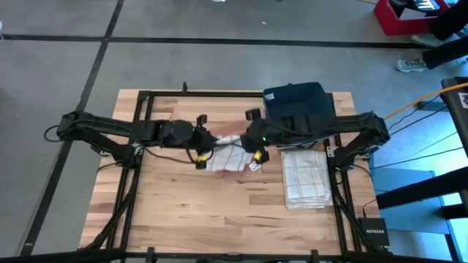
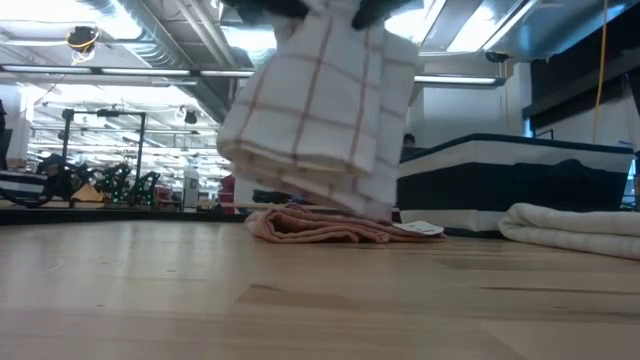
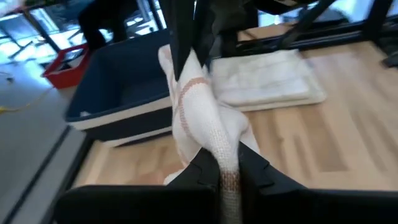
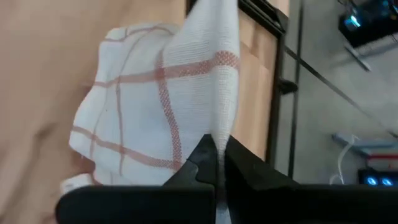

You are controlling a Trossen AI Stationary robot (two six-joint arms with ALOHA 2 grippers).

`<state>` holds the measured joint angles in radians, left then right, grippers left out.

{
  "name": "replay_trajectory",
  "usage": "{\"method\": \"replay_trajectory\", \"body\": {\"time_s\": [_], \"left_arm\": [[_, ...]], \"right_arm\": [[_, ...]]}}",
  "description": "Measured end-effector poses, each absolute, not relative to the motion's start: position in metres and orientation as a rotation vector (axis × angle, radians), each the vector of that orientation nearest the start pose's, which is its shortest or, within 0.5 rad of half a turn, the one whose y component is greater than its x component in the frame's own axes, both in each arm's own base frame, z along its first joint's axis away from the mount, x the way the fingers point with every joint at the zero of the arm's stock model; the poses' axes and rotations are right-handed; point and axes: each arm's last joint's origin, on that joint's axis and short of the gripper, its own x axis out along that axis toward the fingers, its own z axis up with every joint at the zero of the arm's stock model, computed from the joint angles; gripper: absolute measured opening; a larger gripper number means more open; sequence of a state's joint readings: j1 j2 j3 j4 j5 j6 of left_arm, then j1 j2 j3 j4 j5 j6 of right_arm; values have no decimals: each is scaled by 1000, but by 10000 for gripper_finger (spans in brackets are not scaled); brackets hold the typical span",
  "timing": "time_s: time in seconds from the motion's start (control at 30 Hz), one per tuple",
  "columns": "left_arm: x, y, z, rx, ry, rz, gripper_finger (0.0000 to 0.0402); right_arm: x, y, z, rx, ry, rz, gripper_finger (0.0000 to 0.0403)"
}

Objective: Fold towel
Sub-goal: Stack the left white towel on top of the brown towel

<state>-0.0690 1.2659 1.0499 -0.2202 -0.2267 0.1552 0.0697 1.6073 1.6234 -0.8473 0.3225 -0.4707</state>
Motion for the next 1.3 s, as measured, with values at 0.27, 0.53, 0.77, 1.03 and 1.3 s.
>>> {"method": "replay_trajectory", "body": {"time_s": [0.27,0.53,0.77,1.03,1.3], "left_arm": [[276,-47,321,51,419,89,7],[304,-74,295,-81,419,84,7],[309,-59,280,-12,461,362,12],[306,-20,260,-77,541,536,11],[297,10,236,-110,607,661,18]], "right_arm": [[324,62,362,-535,855,87,10],[314,75,355,-495,944,225,10],[320,26,338,-515,1031,155,10],[335,-31,327,-624,951,140,10],[360,-84,296,-598,916,118,10]]}}
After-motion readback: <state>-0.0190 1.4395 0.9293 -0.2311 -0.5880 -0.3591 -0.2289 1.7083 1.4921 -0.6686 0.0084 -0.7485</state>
